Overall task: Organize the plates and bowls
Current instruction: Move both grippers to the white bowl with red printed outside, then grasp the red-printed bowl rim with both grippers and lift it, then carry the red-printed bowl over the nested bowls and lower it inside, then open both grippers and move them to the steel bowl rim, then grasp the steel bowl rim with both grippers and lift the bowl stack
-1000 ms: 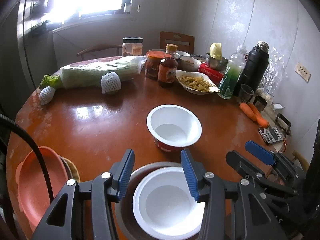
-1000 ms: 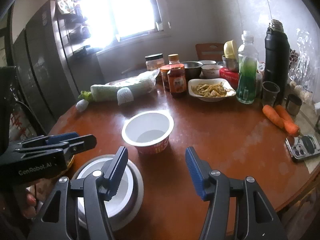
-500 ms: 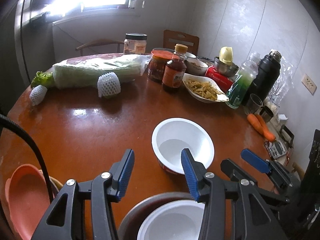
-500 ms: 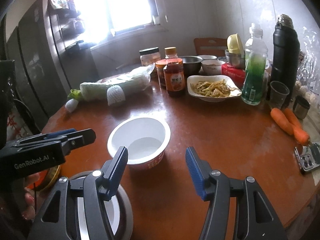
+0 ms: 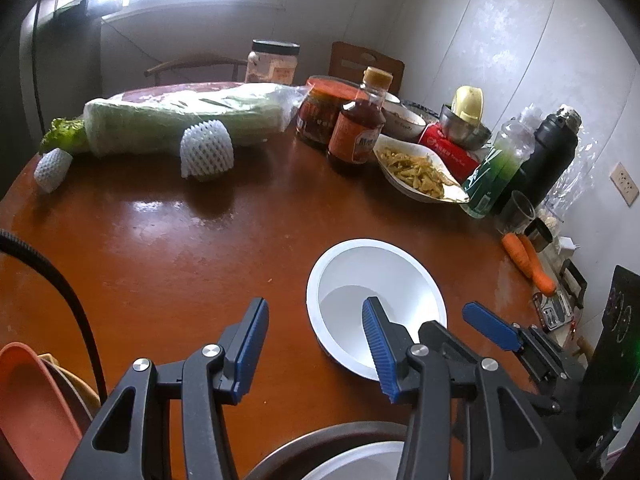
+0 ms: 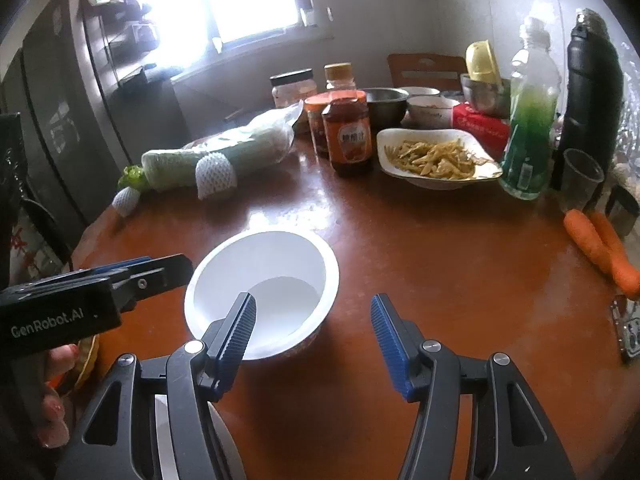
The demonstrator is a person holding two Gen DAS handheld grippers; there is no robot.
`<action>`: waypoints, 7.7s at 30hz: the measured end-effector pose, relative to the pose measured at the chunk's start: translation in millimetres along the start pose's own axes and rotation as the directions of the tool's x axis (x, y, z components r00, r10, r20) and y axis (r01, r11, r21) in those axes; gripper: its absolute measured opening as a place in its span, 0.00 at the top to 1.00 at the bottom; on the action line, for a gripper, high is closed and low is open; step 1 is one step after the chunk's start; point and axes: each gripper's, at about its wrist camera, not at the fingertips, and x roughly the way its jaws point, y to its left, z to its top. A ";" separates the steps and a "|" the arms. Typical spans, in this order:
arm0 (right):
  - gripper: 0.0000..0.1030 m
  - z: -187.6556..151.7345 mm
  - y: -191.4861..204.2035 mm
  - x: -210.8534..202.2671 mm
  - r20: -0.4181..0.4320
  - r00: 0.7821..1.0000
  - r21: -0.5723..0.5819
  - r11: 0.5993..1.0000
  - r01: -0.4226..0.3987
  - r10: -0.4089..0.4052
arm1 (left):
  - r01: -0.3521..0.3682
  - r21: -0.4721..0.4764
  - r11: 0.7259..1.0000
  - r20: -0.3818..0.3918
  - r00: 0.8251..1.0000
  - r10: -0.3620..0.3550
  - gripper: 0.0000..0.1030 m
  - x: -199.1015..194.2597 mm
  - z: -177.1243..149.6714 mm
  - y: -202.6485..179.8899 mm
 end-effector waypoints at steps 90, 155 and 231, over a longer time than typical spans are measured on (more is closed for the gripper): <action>0.67 -55.8 73.9 -120.7 0.101 0.987 -0.095 0.989 -0.113 0.123 | 0.068 0.080 0.994 0.041 0.997 -0.072 0.63 -120.1 -77.5 -14.5; 0.57 -81.6 66.2 -104.3 0.006 0.999 -0.116 0.992 -0.047 0.048 | -0.045 0.098 0.994 0.012 0.999 0.044 0.63 -114.2 -102.7 -0.6; 0.58 -63.4 63.9 -85.5 -0.041 0.979 -0.003 0.980 -0.201 0.200 | 0.020 -0.081 0.996 -0.060 0.998 -0.025 0.51 -104.6 -99.4 32.3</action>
